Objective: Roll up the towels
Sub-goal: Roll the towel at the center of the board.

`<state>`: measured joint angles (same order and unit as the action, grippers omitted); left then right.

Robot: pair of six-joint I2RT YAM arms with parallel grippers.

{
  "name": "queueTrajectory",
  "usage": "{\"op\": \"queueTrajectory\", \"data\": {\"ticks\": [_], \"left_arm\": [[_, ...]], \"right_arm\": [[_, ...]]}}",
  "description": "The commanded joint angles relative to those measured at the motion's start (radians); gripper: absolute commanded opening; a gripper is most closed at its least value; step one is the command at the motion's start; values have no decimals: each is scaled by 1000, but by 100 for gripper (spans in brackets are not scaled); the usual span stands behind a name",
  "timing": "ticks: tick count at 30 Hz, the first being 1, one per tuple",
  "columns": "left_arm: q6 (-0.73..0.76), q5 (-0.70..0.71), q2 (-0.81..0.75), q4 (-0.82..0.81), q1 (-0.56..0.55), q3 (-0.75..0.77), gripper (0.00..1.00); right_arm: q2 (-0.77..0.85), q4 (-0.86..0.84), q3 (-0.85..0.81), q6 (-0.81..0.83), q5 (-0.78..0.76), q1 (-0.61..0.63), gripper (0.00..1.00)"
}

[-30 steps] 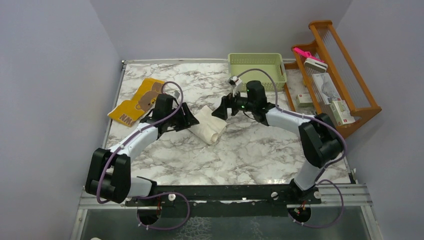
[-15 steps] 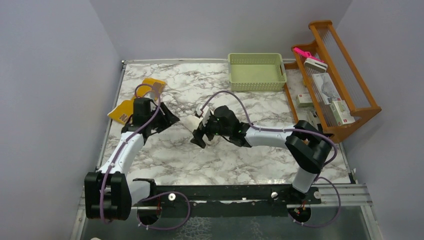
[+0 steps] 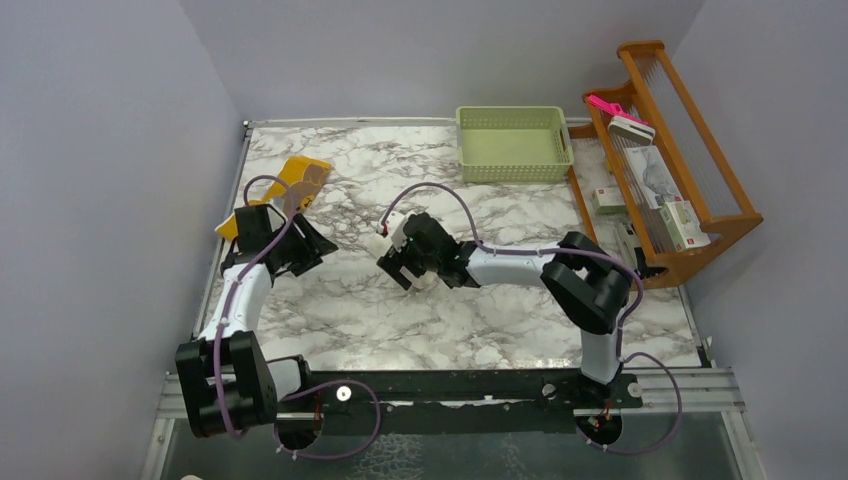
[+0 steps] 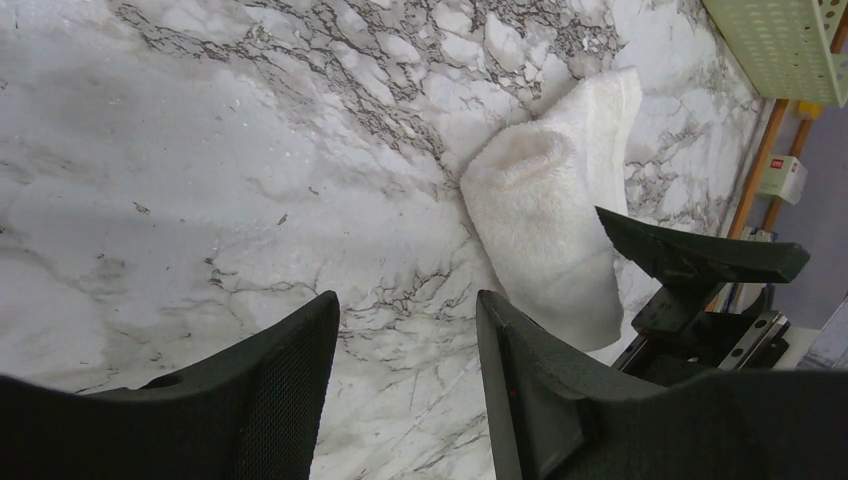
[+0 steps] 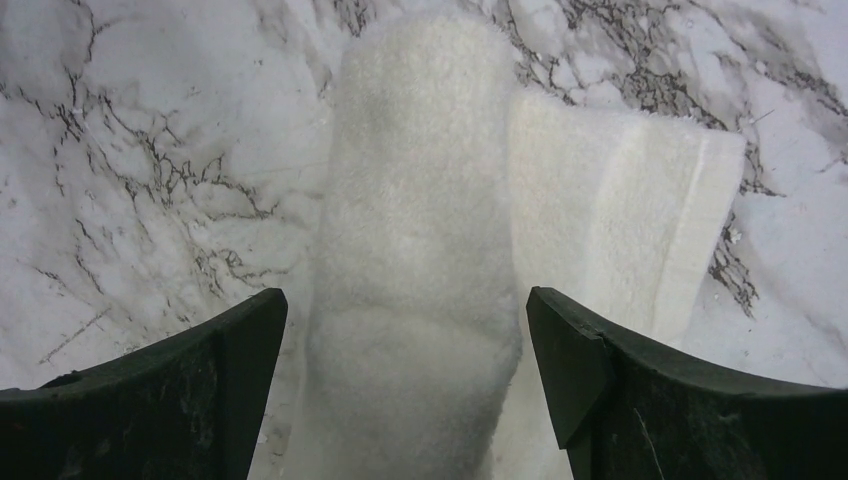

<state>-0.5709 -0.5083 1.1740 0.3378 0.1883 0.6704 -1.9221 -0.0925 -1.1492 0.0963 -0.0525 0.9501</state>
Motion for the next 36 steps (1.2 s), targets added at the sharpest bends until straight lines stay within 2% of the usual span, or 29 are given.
{"op": "queueTrajectory", "data": {"ticks": [1,8,15,21,25,30,36], "left_arm": [[46,-67,16,20,25,-20,56],[55,-93,26,21,33,-16,56],[41,-131,26,19,33,-25,56],[26,-177,10,20,33,-40,56],[9,-193,-7,16,23,-53,56],[-47,-145,-35,-8,-72,-72,56],[-176,-39,-9,-128,-258,-114,56]], "right_arm": [[-26,60,-30,3,-94,24,91],[-1,32,15,-89,-74,19,94],[-22,117,-44,-176,164,-26,92],[-34,200,-89,-273,310,-44,90],[3,181,-61,-339,433,-103,90],[2,168,-53,-406,651,-197,89],[-31,175,-75,-431,777,-232,85]]}}
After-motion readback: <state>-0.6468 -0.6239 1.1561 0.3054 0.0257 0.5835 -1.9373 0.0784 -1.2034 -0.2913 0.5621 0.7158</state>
